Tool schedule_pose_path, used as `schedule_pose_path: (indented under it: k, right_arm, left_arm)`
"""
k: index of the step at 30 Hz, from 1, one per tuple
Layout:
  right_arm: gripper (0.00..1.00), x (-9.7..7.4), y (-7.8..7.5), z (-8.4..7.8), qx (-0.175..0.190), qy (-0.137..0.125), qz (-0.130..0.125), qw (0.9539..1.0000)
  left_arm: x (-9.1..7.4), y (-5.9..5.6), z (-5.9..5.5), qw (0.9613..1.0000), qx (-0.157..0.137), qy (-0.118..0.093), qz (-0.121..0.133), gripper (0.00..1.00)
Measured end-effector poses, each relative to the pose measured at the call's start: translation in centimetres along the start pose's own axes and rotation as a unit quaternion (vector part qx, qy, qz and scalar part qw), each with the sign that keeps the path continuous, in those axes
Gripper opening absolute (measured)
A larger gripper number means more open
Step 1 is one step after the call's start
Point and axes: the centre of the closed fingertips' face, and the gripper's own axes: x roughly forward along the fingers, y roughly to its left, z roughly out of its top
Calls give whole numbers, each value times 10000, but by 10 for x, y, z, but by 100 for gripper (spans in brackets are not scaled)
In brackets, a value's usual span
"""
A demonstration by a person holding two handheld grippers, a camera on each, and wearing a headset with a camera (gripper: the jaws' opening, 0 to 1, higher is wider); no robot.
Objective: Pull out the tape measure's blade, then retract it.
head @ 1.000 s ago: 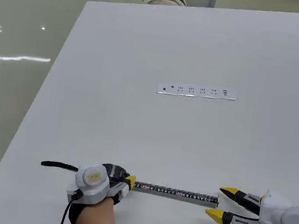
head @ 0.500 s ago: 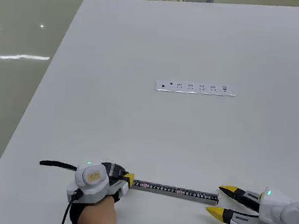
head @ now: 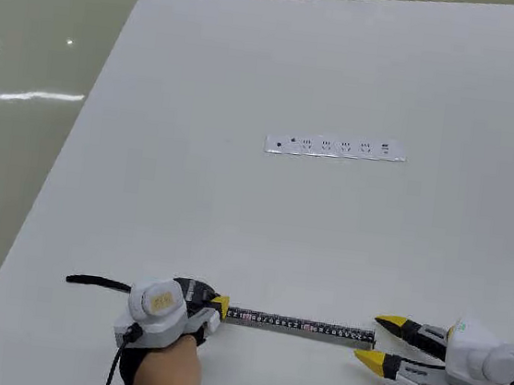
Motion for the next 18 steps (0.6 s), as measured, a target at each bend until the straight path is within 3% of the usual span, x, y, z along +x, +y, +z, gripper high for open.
schedule_pose_path:
  k: [6,11,18]
  right_arm:
    - [39,0,3,-3,59,25,120,9999]
    - [30,-1,6,-4,62,53,250,9997]
    - [28,0,4,-4,99,66,294,9995]
  left_arm:
    - [0,-1,0,10000,3,-6,5,68]
    - [0,-1,-1,10000,-1,-5,6,68]
    - [0,0,-1,10000,-8,-1,-4,68]
